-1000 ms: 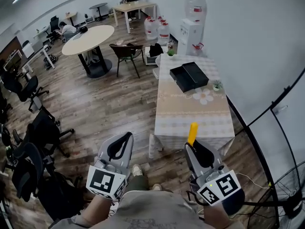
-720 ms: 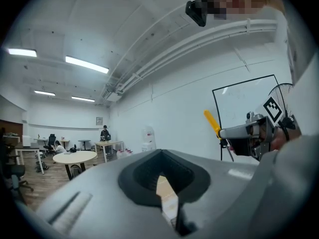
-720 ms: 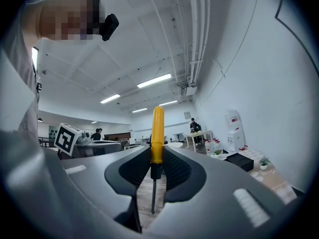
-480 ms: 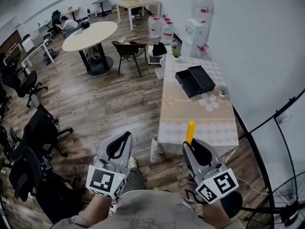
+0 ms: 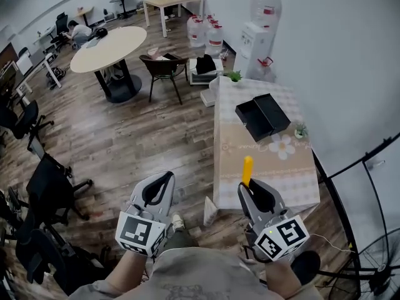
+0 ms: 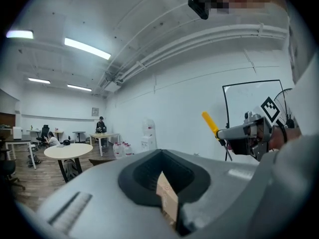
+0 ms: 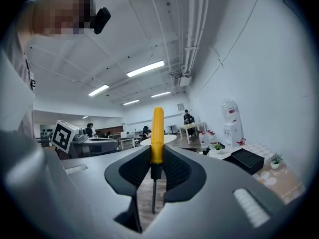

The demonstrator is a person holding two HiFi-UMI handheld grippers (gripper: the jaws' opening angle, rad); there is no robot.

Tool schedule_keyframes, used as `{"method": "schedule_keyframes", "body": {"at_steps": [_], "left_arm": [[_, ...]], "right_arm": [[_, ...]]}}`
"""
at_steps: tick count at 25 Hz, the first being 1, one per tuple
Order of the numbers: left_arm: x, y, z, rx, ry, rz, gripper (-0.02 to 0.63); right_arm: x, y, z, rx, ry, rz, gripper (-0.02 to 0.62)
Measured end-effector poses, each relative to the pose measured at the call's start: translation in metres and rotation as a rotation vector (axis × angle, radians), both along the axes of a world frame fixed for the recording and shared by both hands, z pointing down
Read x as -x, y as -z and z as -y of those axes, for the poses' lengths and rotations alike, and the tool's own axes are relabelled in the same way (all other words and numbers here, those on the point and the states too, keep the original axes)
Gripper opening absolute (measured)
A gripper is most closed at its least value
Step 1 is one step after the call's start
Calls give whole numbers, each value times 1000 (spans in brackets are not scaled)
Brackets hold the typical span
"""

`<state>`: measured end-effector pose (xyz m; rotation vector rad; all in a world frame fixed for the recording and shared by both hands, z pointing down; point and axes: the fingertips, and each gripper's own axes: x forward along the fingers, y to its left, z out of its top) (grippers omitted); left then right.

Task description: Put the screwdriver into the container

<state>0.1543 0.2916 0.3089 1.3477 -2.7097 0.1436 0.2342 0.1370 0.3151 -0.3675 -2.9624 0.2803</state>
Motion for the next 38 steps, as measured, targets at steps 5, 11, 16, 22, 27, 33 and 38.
{"method": "schedule_keyframes", "body": {"at_steps": [5,11,16,22,27,33,38], "left_arm": [[73,-7,-8,21,-52,-30,0],[145,-15,-11,34,-134,-48,0],[185,-20,-8,34,-182,-59,0],[221,-34,7,28,-230,-83,0],[250,-45,38,28,-276,-86,0],[294,-67,91,46,-318,-107,0],[332,-81,160,68,-386,-121,0]], "right_arm": [[68,-13,-4,-13,-68,-71,100],[130,-31,8,-11,-188,-130,100],[163,-39,13,-41,-246,-166,100],[188,-55,24,-50,-291,-201,100],[208,-69,52,-78,-335,-211,100],[244,-89,101,-115,-367,-219,100],[279,-112,158,-178,-389,-282,101]]}}
